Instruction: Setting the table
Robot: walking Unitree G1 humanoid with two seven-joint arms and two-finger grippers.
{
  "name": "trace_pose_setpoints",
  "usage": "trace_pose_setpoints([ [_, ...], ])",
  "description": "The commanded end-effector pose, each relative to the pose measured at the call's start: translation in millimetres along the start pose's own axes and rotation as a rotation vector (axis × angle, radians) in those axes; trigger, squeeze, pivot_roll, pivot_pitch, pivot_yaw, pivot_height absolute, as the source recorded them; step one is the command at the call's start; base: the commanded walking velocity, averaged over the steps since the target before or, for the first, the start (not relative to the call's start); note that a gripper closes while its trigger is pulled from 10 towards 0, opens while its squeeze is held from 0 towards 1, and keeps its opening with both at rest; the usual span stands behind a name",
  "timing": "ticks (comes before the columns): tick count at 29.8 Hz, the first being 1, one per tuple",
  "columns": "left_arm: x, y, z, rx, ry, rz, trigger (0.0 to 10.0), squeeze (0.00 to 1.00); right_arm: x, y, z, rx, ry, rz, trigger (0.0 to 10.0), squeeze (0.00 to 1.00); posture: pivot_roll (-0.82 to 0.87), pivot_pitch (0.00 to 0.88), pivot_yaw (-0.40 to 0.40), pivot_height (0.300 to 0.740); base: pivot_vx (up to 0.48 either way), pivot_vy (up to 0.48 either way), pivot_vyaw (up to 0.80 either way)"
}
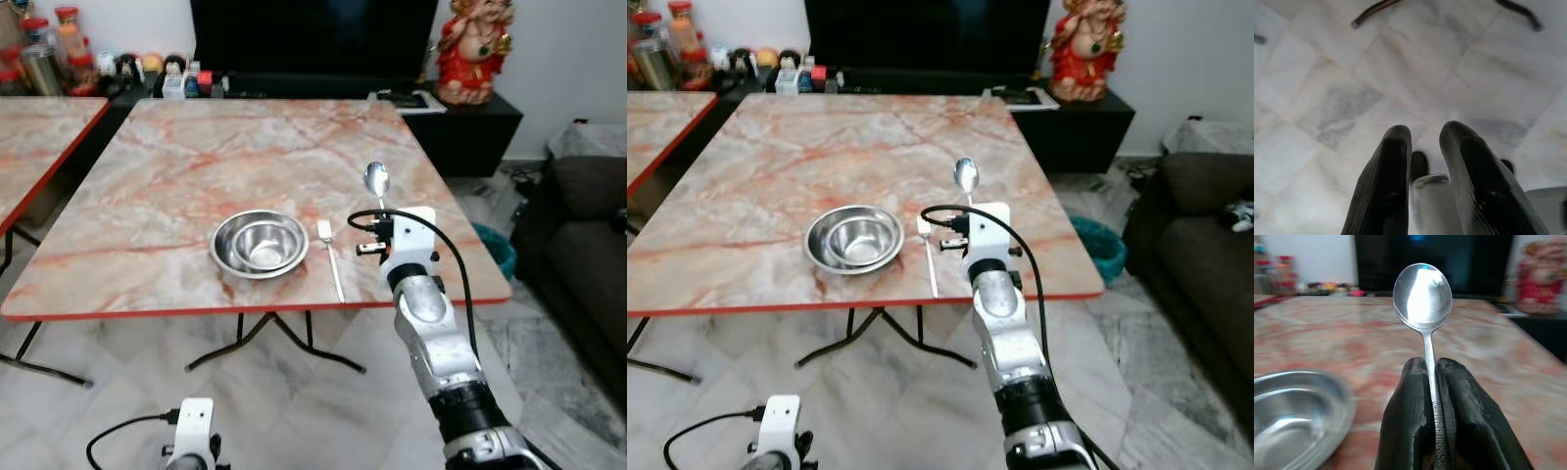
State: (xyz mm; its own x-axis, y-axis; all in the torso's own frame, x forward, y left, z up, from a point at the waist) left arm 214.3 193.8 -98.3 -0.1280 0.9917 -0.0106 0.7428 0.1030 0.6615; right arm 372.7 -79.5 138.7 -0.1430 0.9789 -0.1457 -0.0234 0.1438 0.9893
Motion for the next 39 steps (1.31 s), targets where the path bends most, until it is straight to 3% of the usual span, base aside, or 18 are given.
trace_pose_setpoints([
  [1, -5.6, -0.3, 0.3, 0.0, -0.01, -0.004, 10.0, 0.0, -12.8, 4.0, 1.3, -0.015, -0.029, -0.016, 10.0, 0.0, 0.04, 0.0, -0.068, 0.74, 0.296, 0.0, 0.0],
  [12, -4.4, -1.3, 0.0, 0.002, -0.004, -0.009, 10.0, 0.0, -11.0, 2.9, 1.1, -0.014, -0.018, -0.04, 10.0, 0.0, 0.04, 0.0, -0.066, 0.74, 0.297, 0.0, 0.0],
  [27, -5.0, -0.2, 0.3, 0.0, -0.013, 0.006, 10.0, 0.0, -4.4, 5.1, -0.6, -0.042, 0.035, -0.083, 10.0, 0.0, 0.04, 0.0, -0.061, 0.74, 0.0, 0.0, 0.24],
  [32, -6.2, 0.1, 0.4, -0.002, -0.015, 0.014, 10.0, 0.0, -2.1, 4.9, -1.2, -0.042, 0.035, -0.024, 10.0, 0.0, 0.04, 0.0, -0.061, 0.74, 0.0, 0.0, 0.32],
  [39, -5.6, -0.6, 0.2, 0.0, -0.012, 0.014, 10.0, 0.0, -3.4, 3.7, -1.3, -0.035, 0.032, -0.053, 10.0, 0.0, 0.04, 0.0, -0.064, 0.74, 0.0, 0.0, 0.0],
])
Point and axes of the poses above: a point about 5 cm out from each wrist's last joint towards the gripper, its own z axis pointing out of the wrist towards the gripper, its own y axis along the axis of the wrist's last joint, x = y × z, the point moved 3 cm from there along z, pointing out of the wrist towards the gripper, and after that the axes turned 6 degrees about -z, right-handed, at the moved point
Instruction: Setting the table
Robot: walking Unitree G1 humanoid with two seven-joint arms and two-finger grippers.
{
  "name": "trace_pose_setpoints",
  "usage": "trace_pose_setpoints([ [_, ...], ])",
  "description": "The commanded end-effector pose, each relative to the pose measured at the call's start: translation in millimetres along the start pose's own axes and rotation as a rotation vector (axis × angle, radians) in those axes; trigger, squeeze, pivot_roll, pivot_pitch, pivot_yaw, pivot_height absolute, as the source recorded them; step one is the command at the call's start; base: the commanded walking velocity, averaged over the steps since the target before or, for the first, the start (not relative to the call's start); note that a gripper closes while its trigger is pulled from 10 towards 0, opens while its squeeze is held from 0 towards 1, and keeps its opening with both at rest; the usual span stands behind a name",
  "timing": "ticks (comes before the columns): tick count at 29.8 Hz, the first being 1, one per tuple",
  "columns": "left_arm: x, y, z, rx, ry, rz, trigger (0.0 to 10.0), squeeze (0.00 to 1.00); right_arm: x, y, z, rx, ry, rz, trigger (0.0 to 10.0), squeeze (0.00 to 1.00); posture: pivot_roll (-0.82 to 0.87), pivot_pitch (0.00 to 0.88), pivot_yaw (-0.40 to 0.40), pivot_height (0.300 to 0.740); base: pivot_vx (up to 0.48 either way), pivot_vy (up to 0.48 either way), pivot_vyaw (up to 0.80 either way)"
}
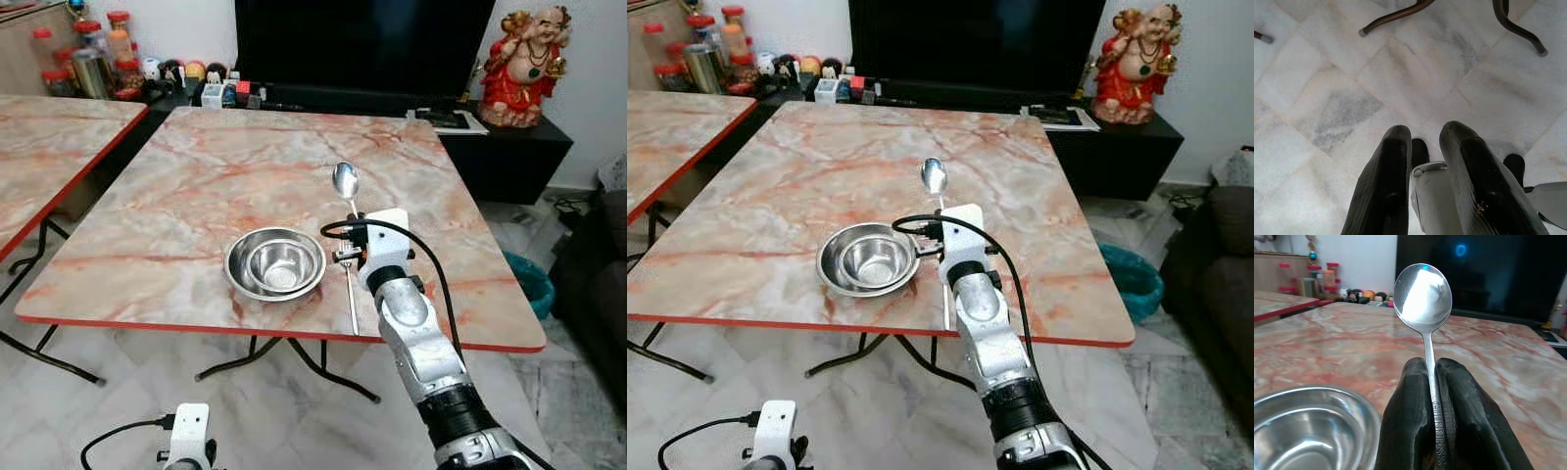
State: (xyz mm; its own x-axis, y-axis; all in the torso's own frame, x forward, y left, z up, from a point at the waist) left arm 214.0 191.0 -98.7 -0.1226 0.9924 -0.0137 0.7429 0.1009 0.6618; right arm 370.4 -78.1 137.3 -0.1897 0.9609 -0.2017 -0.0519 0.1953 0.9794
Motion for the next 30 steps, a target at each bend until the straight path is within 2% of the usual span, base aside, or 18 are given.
trace_pose_setpoints([
  [1, -2.5, 0.0, 0.2, 0.001, -0.005, 0.011, 10.0, 0.0, -6.0, 4.0, 0.4, -0.013, -0.02, 0.004, 10.0, 0.0, 0.04, 0.0, -0.065, 0.74, 0.0, 0.0, 0.0],
  [6, -1.4, -0.9, 0.0, 0.002, -0.002, 0.01, 10.0, 0.0, -7.0, 1.3, 0.4, 0.0, -0.024, 0.004, 10.0, 0.0, 0.04, 0.0, -0.065, 0.74, 0.0, 0.0, 0.0],
  [24, -0.4, -0.2, 0.1, 0.002, 0.002, 0.015, 10.0, 0.0, -8.1, -0.3, -0.1, 0.009, -0.032, 0.012, 10.0, 0.0, 0.04, 0.0, -0.065, 0.74, 0.0, -0.3, 0.0],
  [30, 1.0, -1.0, 0.1, 0.01, 0.007, 0.01, 10.0, 0.0, -7.8, -2.0, -0.6, 0.015, -0.033, 0.013, 10.0, 0.0, 0.04, 0.0, -0.061, 0.74, 0.0, 0.0, 0.0],
])
Point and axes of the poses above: a point about 5 cm out from each wrist's last joint towards the gripper, its own z axis pointing out of the wrist towards the gripper, its own y axis along the axis of the wrist's last joint, x = y × z, the point moved 3 cm from there along z, pointing out of the wrist towards the gripper, and after that the axes turned 6 degrees about -z, right-handed, at the moved point
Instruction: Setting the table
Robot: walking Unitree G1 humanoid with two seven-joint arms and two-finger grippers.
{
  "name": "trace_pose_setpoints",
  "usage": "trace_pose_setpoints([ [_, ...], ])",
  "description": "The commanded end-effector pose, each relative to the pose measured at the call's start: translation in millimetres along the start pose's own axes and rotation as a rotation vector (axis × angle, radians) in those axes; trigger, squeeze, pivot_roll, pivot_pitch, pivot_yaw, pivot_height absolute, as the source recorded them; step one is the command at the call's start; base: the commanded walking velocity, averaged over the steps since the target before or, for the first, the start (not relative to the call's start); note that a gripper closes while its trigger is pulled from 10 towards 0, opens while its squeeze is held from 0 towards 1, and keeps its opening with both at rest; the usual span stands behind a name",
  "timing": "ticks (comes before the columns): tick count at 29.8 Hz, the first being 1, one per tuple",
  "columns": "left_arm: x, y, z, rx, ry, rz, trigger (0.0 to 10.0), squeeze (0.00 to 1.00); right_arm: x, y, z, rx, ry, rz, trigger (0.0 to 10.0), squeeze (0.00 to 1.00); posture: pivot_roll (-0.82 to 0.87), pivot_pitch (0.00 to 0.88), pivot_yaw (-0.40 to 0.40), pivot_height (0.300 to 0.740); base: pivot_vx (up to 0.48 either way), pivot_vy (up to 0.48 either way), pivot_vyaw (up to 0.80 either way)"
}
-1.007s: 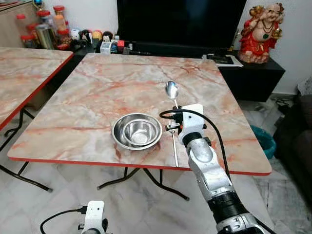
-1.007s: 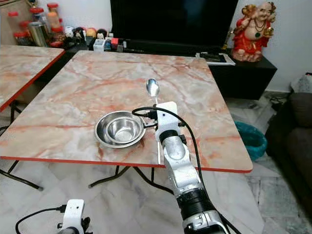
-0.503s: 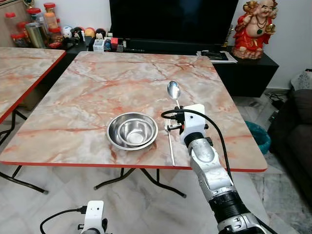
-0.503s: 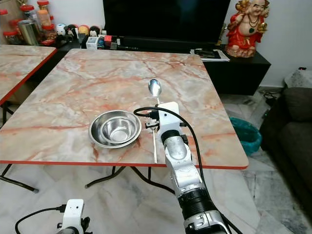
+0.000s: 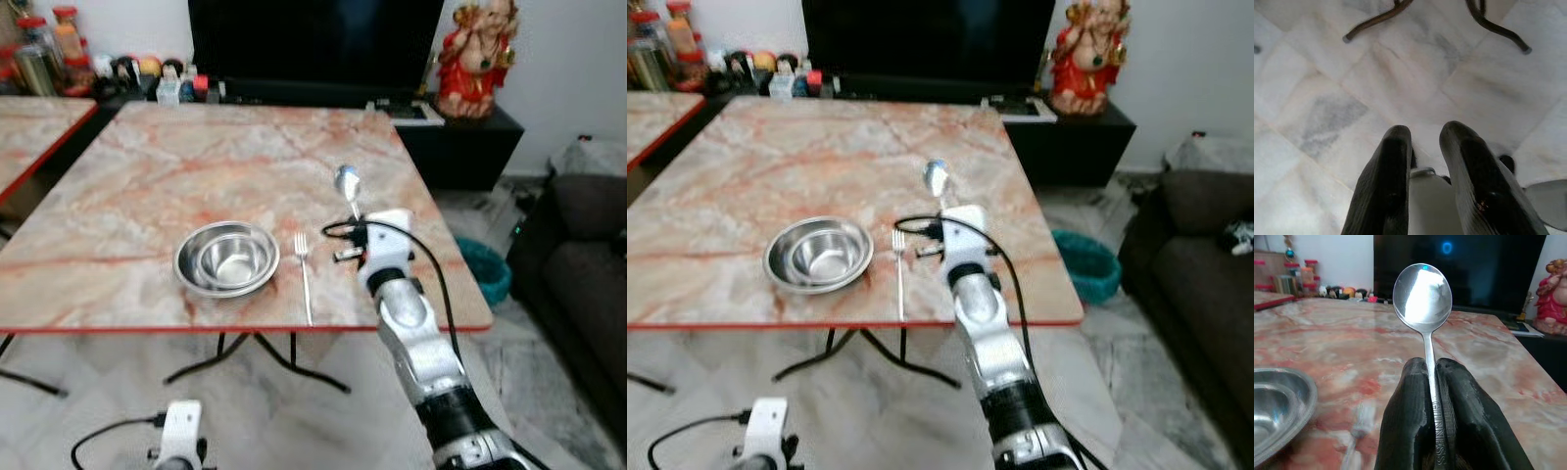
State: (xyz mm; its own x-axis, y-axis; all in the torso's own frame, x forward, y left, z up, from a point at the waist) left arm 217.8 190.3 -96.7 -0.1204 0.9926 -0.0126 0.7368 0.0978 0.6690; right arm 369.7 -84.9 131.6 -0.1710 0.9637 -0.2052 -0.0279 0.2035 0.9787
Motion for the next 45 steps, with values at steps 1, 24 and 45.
trace_pose_setpoints([
  [1, 2.1, -5.0, -0.9, 0.02, 0.008, 0.008, 10.0, 0.0, -2.5, 4.9, 1.5, -0.01, -0.013, 0.017, 10.0, 0.0, 0.04, 0.0, -0.061, 0.74, 0.0, 0.0, 0.0],
  [24, 0.8, -7.6, -1.3, 0.03, 0.001, -0.004, 10.0, 0.0, -4.9, -32.8, 2.2, 0.169, -0.056, 0.041, 10.0, 0.0, 0.04, 0.0, -0.061, 0.74, 0.0, 0.0, 0.0],
  [45, 4.9, -9.5, -2.0, 0.037, 0.011, 0.006, 10.0, 0.0, 1.2, -64.3, 5.8, 0.312, -0.086, 0.139, 10.0, 0.0, 0.05, 0.0, -0.054, 0.74, 0.0, 0.0, 0.0],
])
Point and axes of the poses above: a point about 5 cm out from each wrist's last joint towards the gripper, its own z axis pointing out of the wrist towards the gripper, its own y axis along the axis of the wrist's last joint, x = y × z, the point moved 3 cm from there along z, pointing out of the wrist towards the gripper, and after that the axes turned 6 degrees about -z, right-handed, at the moved point
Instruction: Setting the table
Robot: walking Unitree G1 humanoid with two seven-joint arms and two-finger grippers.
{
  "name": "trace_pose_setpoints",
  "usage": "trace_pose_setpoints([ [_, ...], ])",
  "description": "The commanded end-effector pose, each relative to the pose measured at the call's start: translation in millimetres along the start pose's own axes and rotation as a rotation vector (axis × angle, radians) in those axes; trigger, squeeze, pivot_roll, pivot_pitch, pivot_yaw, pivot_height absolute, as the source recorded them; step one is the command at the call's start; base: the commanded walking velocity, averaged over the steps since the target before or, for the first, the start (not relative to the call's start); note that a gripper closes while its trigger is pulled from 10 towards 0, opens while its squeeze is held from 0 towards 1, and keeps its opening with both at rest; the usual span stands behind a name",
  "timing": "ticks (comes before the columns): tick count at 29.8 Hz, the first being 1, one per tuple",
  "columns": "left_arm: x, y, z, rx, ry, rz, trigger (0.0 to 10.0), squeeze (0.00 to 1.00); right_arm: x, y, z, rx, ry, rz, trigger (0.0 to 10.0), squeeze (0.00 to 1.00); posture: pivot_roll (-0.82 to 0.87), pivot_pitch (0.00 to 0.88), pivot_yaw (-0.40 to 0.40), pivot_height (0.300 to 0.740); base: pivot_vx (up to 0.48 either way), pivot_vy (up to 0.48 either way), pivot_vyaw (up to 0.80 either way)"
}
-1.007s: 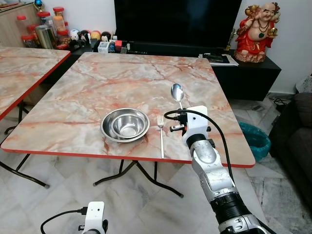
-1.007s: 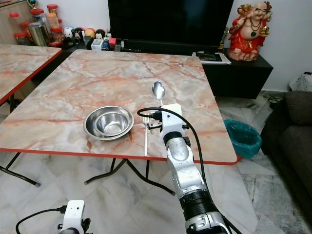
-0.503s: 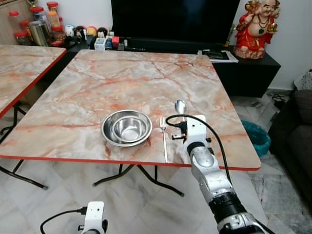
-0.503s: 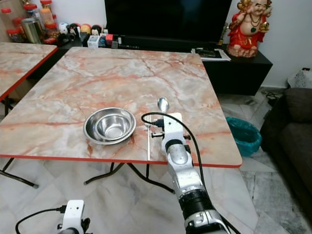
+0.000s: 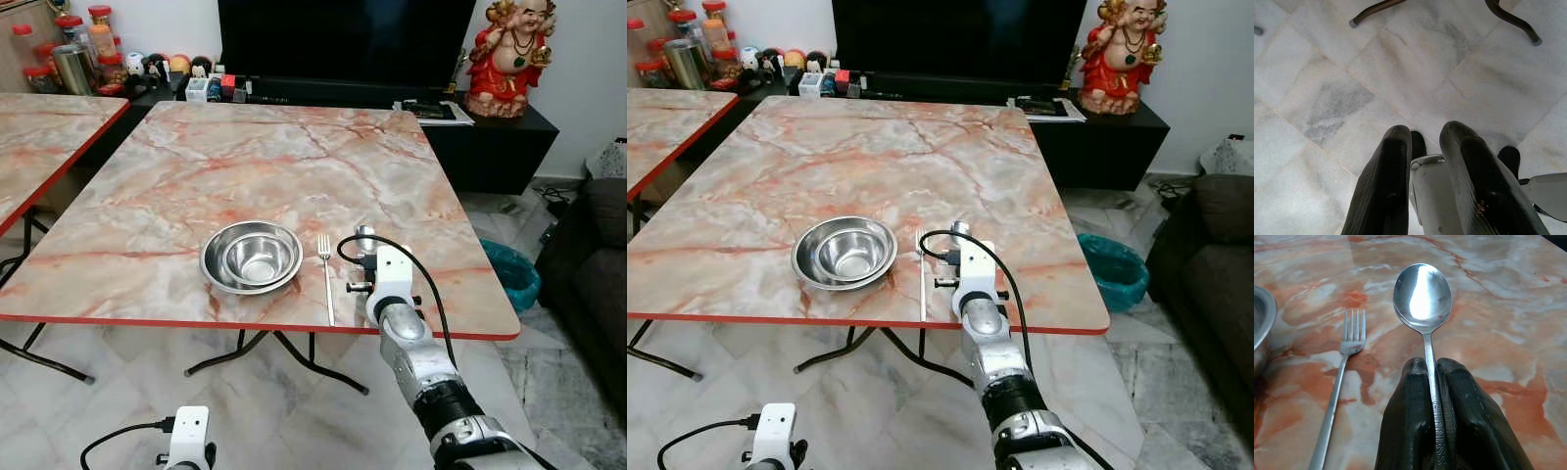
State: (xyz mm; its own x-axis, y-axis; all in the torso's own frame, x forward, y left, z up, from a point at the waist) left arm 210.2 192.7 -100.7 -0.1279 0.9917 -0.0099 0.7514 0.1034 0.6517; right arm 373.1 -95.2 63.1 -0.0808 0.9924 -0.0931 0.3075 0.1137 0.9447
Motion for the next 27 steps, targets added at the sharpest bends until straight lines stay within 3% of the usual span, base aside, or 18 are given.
trace_pose_setpoints([
  [1, 2.3, -1.0, 0.0, 0.013, 0.005, 0.009, 10.0, 0.0, -0.6, 6.6, 2.8, -0.016, -0.007, 0.019, 10.0, 0.0, 0.05, 0.0, -0.054, 0.74, 0.0, 0.0, 0.0],
  [20, 6.8, -3.8, -0.9, 0.019, 0.024, 0.006, 10.0, 0.0, 13.0, 11.8, 11.5, 0.01, 0.023, 0.033, 10.0, 0.0, 0.07, 0.0, -0.06, 0.74, 0.0, 0.0, 0.0],
  [27, 7.9, -3.3, -0.9, 0.018, 0.029, 0.01, 10.0, 0.0, 11.0, 9.6, 13.4, 0.033, 0.017, 0.05, 10.0, 0.0, 0.09, 0.0, -0.061, 0.74, 0.0, 0.0, 0.0],
])
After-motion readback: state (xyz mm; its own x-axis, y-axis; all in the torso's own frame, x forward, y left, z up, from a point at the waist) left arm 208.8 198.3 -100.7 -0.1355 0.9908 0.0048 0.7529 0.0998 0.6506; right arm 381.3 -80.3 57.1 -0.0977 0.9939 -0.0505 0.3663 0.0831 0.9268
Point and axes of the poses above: a point about 5 cm out from each wrist's last joint towards the gripper, its own z axis pointing out of the wrist towards the gripper, its own y axis along the axis of the wrist's last joint, x = y × z, the point moved 3 cm from there along z, pointing out of the wrist towards the gripper, and after that the axes turned 6 degrees about -z, right-handed, at the moved point
